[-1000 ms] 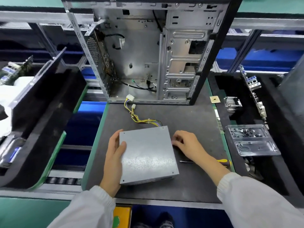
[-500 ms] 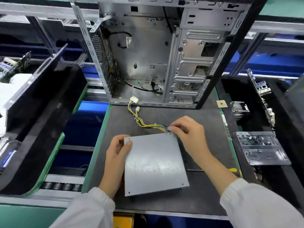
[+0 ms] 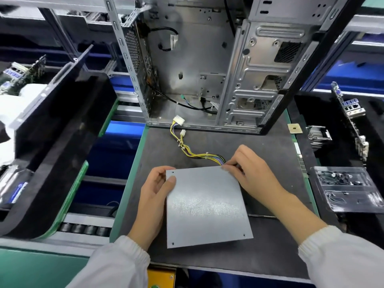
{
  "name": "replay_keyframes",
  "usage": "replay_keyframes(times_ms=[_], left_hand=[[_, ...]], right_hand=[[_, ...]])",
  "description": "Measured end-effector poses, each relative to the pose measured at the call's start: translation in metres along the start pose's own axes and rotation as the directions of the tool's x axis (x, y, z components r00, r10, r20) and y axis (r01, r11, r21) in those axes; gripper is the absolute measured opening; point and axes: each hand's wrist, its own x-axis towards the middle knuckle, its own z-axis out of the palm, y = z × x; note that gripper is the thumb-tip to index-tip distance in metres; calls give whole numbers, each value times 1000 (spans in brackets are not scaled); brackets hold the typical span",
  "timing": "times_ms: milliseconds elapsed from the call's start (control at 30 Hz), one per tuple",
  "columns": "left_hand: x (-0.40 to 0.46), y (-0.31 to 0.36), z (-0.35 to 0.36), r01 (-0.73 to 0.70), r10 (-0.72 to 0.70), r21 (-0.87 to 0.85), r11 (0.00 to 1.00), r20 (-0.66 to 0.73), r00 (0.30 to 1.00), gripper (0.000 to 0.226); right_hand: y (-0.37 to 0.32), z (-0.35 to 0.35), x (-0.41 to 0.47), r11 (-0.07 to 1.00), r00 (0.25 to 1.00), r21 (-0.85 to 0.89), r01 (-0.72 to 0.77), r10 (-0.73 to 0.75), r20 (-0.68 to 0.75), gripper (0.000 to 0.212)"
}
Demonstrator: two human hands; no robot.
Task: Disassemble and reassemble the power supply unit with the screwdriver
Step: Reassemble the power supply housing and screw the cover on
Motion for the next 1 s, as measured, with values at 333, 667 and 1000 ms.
replay_keyframes(times_ms=[333,667,1000], left_hand=[[1,1,-2,16,-16,36,999,-2,1000,16],[2,-2,-1,18,-17,38,999,-23,1000,17],[1,2,0,17,-16,49,999,-19,1000,19]], right_hand=[[-2,-20,-1,989,978,-57,133,-122,169,13],[13,-15,-28,982,980,44,185,-187,60,32],[16,-13,-18,931,997,356,-79,68,44,16]])
